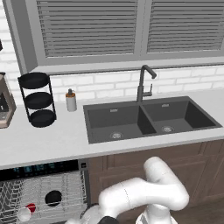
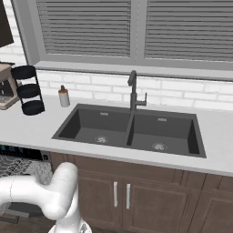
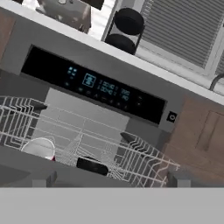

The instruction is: Pick up the cup and bowl from the counter, place them in the dishwasher, and close the dishwasher door.

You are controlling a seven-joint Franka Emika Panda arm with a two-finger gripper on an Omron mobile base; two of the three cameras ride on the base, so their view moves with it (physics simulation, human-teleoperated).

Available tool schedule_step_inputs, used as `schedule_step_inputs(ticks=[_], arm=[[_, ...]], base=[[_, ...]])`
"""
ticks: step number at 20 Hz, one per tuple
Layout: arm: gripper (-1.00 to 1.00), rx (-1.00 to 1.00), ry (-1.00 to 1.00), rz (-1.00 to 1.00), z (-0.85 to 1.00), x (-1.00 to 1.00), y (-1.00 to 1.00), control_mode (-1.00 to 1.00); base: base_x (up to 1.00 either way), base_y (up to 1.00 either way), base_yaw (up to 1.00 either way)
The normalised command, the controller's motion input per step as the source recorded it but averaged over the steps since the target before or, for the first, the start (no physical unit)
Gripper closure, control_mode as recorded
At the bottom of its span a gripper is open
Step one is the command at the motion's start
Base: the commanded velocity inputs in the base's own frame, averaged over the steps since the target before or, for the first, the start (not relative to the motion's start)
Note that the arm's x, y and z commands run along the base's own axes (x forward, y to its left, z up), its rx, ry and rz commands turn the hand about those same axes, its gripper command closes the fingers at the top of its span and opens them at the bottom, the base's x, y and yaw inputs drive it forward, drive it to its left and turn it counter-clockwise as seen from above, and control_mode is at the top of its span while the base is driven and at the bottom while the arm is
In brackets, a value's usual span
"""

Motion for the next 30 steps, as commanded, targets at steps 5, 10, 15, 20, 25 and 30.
schedule_step_inputs(ticks=[5,10,15,20,25,30], arm=[[-1.00,0.30,-0.34,-0.08,-1.00,0.02,0.00,-1.00],[-1.00,0.20,-0.25,-0.07,-1.00,0.00,0.00,-1.00],[-1.00,0.15,-0.13,-0.06,-0.99,0.00,0.00,-1.00],[-1.00,0.03,0.00,-0.05,-0.60,0.28,0.00,-1.00],[-1.00,0.00,0.12,-0.05,-0.56,0.47,-0.13,-1.00],[-1.00,-0.07,0.25,-0.06,-0.53,0.27,-0.19,-1.00]], base=[[0.00,0.00,0.00],[0.00,0.00,0.00],[0.00,0.00,0.00],[0.00,0.00,0.00],[0.00,0.00,0.00],[0.00,0.00,0.00]])
